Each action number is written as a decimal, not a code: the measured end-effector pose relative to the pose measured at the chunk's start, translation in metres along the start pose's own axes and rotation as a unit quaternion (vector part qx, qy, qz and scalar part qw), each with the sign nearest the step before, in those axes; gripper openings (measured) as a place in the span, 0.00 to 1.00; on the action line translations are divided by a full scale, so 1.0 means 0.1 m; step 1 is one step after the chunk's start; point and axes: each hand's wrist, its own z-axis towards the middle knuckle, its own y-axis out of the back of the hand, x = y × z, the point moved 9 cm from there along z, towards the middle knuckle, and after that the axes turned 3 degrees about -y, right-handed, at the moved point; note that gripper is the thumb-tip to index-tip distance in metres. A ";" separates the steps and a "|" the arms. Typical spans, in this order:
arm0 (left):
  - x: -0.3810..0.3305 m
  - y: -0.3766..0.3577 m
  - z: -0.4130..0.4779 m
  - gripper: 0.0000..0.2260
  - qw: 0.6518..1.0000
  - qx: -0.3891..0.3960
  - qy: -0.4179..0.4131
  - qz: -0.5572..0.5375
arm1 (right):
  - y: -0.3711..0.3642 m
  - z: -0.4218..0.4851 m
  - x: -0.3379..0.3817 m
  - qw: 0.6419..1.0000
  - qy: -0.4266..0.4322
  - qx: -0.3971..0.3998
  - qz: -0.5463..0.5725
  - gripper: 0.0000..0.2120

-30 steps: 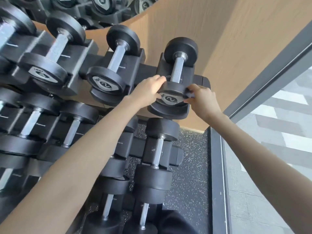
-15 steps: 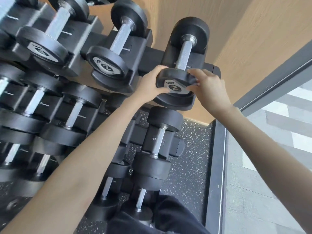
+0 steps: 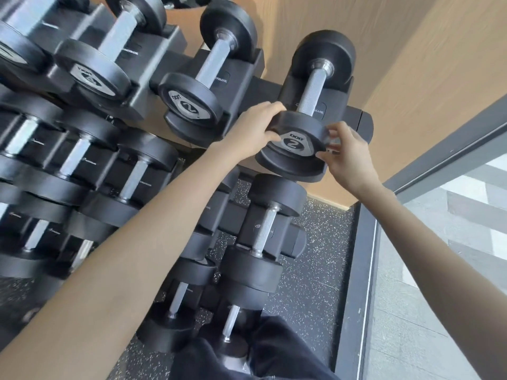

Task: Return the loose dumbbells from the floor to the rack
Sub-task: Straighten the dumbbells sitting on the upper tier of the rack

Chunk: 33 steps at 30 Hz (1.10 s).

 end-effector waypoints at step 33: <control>2.14 0.88 -0.57 0.26 0.988 -0.022 0.065 -0.138 | -1.38 0.75 2.01 0.967 0.020 0.017 -0.254 0.22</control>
